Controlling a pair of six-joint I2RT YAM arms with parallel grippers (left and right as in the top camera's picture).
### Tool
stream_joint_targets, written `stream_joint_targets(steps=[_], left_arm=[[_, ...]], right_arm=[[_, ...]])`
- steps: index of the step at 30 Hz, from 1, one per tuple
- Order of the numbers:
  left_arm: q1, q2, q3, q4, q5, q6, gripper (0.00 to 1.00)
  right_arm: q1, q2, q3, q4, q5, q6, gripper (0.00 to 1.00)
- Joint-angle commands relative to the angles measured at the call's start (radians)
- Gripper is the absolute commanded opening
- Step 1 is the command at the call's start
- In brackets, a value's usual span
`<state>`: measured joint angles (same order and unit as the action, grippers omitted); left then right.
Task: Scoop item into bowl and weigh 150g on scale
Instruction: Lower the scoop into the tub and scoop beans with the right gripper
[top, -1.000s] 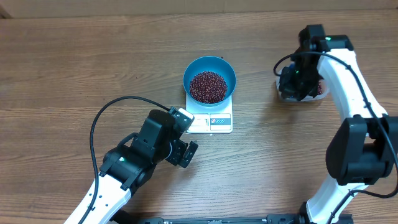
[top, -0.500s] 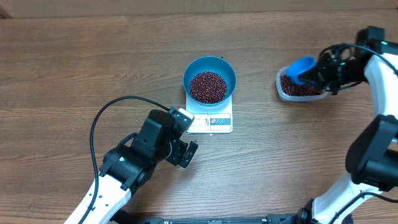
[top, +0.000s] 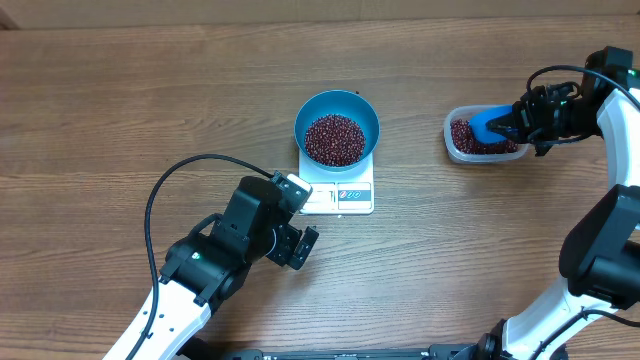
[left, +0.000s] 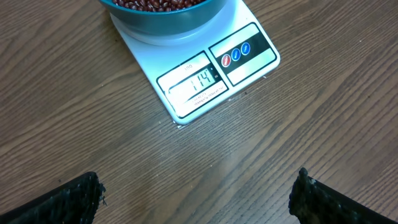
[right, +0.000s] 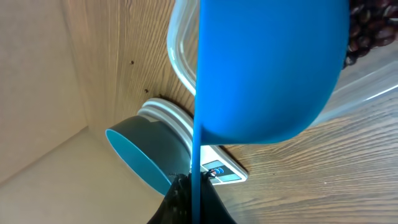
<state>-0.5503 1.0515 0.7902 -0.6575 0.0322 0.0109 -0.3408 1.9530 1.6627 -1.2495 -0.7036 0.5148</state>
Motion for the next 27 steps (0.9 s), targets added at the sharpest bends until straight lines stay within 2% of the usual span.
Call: stream_joint_targets(steps=[1, 18, 27], left_arm=[[-0.005, 0.007, -0.002, 0.003, -0.006, 0.012, 1.0], [-0.005, 0.007, -0.002, 0.003, -0.007, 0.012, 1.0], [-0.005, 0.007, -0.002, 0.003, -0.006, 0.012, 1.0]], right_arm=[[-0.01, -0.026, -0.006, 0.004, 0.043, 0.032, 0.04], [-0.075, -0.024, -0.021, 0.005, 0.052, 0.027, 0.04], [-0.08, -0.024, -0.021, -0.003, 0.15, 0.008, 0.04]])
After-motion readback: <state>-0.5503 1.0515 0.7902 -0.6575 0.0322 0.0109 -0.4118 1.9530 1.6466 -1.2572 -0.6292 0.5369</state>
